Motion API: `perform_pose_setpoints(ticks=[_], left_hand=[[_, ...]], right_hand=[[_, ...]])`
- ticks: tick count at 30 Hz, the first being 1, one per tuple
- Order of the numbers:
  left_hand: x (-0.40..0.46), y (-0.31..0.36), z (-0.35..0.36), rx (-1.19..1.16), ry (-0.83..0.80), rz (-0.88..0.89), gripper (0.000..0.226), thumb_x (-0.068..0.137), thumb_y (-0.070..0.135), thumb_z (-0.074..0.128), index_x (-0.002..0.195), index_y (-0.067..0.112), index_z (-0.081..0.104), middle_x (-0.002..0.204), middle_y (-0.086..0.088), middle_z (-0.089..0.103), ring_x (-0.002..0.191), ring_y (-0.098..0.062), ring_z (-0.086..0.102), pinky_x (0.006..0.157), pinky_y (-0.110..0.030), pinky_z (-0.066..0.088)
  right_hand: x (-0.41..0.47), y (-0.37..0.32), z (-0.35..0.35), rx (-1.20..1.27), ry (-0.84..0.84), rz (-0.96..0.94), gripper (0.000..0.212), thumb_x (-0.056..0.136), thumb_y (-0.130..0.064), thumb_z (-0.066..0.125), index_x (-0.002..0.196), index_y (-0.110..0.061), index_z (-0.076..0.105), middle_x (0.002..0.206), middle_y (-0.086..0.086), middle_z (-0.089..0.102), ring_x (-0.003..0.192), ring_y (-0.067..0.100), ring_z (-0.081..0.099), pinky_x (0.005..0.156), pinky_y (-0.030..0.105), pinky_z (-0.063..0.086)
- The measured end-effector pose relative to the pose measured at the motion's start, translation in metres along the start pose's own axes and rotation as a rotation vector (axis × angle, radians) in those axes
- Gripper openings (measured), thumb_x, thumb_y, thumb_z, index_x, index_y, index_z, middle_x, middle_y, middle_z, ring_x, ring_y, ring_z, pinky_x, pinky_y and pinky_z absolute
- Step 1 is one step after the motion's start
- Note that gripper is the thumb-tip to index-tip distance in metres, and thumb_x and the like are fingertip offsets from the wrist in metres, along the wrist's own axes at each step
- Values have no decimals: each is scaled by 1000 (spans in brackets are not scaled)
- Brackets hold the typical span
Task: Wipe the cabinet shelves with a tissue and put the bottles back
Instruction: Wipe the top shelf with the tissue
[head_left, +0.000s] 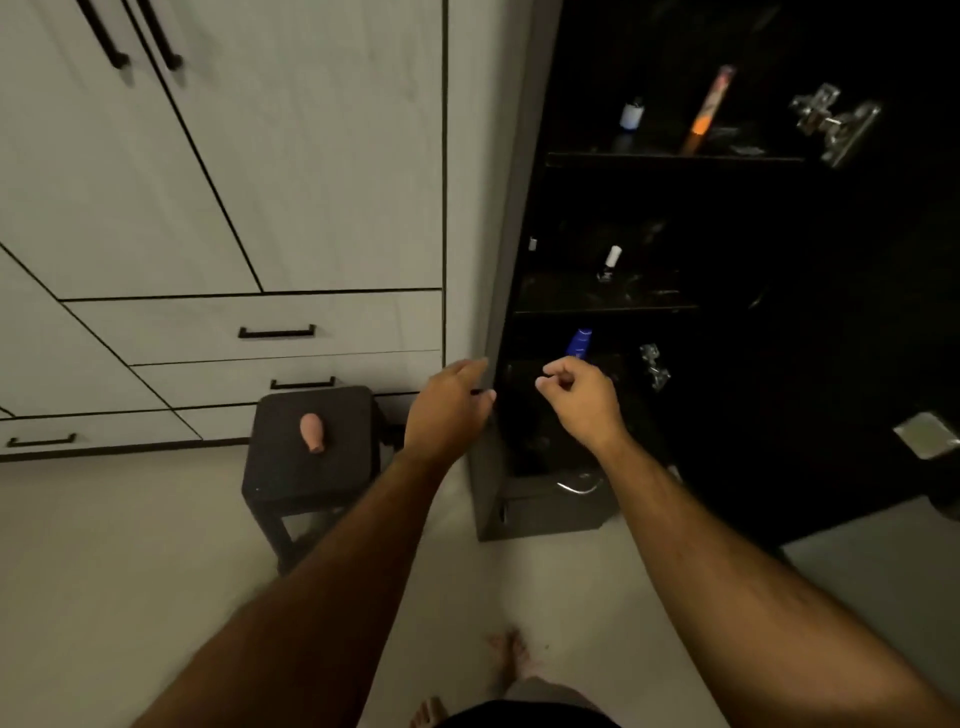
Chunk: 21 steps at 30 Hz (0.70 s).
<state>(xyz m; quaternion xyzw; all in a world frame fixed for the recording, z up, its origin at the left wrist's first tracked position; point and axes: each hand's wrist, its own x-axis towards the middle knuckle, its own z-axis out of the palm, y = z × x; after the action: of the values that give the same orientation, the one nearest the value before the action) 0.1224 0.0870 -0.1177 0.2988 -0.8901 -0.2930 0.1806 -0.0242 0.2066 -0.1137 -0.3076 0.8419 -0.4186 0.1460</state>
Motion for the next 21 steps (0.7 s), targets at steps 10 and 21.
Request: perform_pose_setpoints(ticks=[10, 21], left_hand=[[-28, 40, 82, 246, -234, 59, 62, 95, 46, 53, 150, 28, 30, 160, -4, 25, 145, -25, 26, 115, -45, 28], [-43, 64, 201, 505, -482, -140, 96, 84, 79, 36, 155, 29, -5, 162, -8, -18, 147, -29, -20, 117, -50, -7]], right_hand=[[-38, 106, -73, -346, -51, 121, 54, 89, -36, 67, 139, -20, 51, 143, 5, 49, 129, 23, 48, 102, 39, 45], [-12, 237, -98, -806, -428, -144, 88, 89, -72, 37, 156, -24, 6, 164, 8, -9, 149, 29, -15, 119, 49, 2]])
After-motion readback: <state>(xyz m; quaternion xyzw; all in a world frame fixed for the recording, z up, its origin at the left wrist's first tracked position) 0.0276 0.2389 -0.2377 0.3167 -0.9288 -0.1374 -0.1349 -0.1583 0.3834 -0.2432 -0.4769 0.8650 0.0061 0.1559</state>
